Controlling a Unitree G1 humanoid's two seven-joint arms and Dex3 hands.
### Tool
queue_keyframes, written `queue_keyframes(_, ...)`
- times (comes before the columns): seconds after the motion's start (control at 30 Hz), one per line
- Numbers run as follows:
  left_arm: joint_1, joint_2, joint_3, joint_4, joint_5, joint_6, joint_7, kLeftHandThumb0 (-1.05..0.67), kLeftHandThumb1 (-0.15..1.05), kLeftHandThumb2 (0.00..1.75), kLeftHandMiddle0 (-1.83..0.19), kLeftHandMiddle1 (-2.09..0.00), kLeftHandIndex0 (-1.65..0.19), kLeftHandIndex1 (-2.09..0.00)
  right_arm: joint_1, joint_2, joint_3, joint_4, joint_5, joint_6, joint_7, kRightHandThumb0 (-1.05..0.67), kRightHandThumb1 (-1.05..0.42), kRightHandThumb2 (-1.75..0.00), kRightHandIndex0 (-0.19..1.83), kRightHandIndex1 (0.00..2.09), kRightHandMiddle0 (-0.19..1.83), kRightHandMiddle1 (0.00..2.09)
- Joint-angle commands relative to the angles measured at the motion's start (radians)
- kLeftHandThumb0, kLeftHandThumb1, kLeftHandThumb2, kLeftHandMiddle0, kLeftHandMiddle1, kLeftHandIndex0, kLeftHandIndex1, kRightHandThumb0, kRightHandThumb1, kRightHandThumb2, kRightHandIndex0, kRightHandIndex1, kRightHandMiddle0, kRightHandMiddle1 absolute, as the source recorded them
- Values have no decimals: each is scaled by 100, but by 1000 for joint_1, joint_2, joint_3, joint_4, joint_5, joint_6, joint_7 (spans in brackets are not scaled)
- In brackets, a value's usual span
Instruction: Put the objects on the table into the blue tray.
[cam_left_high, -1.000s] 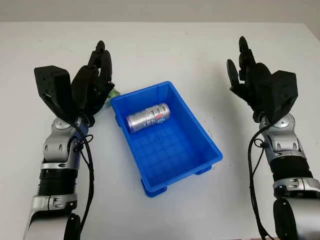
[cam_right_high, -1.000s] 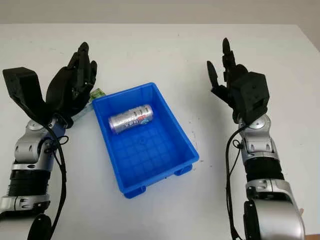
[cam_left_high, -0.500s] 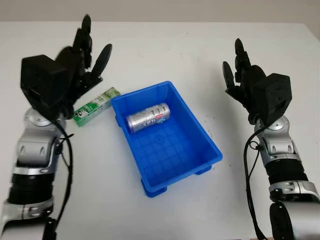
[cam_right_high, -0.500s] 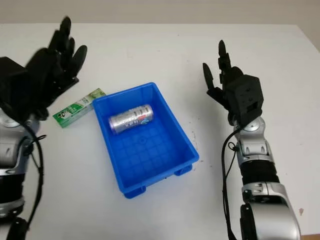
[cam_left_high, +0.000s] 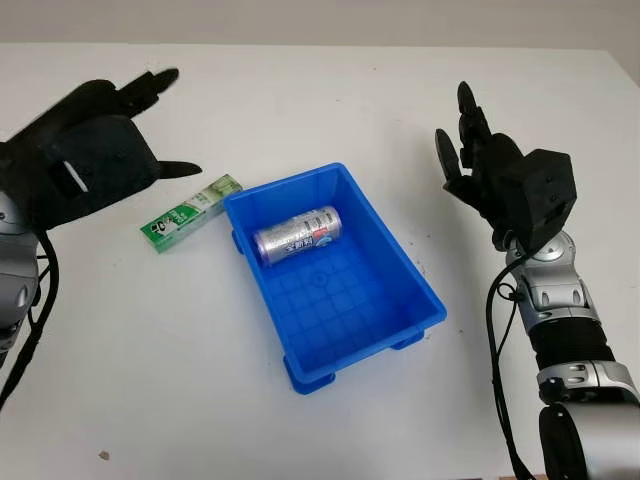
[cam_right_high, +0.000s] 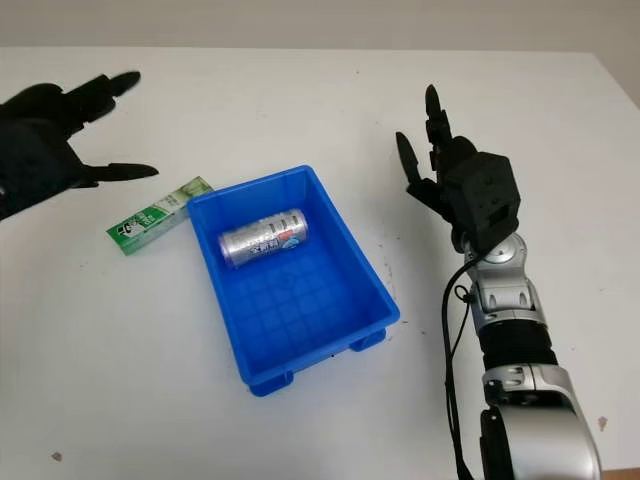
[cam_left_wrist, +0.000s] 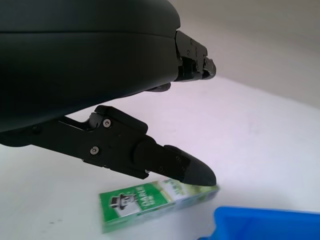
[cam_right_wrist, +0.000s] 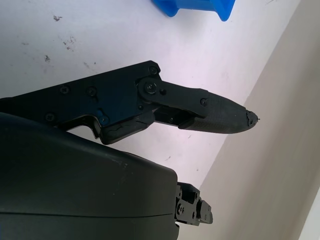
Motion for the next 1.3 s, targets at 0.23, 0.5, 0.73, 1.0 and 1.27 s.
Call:
queue_keyframes(0.23, -37, -9, -93, 91, 47, -14, -88, -69, 98, 6, -9, -2, -8, -4, -18, -1, -1, 8, 3, 12, 5, -78, -105, -65, -19, 0, -19, 1)
queue_keyframes(0.5, -17, -22, -163, 134, 121, -97, -88, -77, 99, 6, -9, -6, -5, -4, -16, -9, -3, 6, 3, -3, 11, -76, -105, -66, -19, 0, -19, 2)
queue_keyframes(0.73, -2, -51, -206, 163, 197, -137, -89, -72, 100, 6, -10, -6, -4, -4, -16, -12, -3, 8, -1, 2, 6, -76, -105, -66, -19, 0, -19, 3)
queue_keyframes(1.0, 42, -120, -279, 193, 417, -157, 70, -53, 101, 5, -1, -89, -28, -14, -14, -8, -4, 8, 3, 0, 7, -77, -105, -65, -19, 0, -19, 3)
queue_keyframes(1.27, 68, -186, -278, 271, 533, -188, 250, -31, 105, 14, -37, -208, -9, -112, -6, -4, -7, 1, 12, 6, 11, -77, -105, -65, -19, 0, -19, 0)
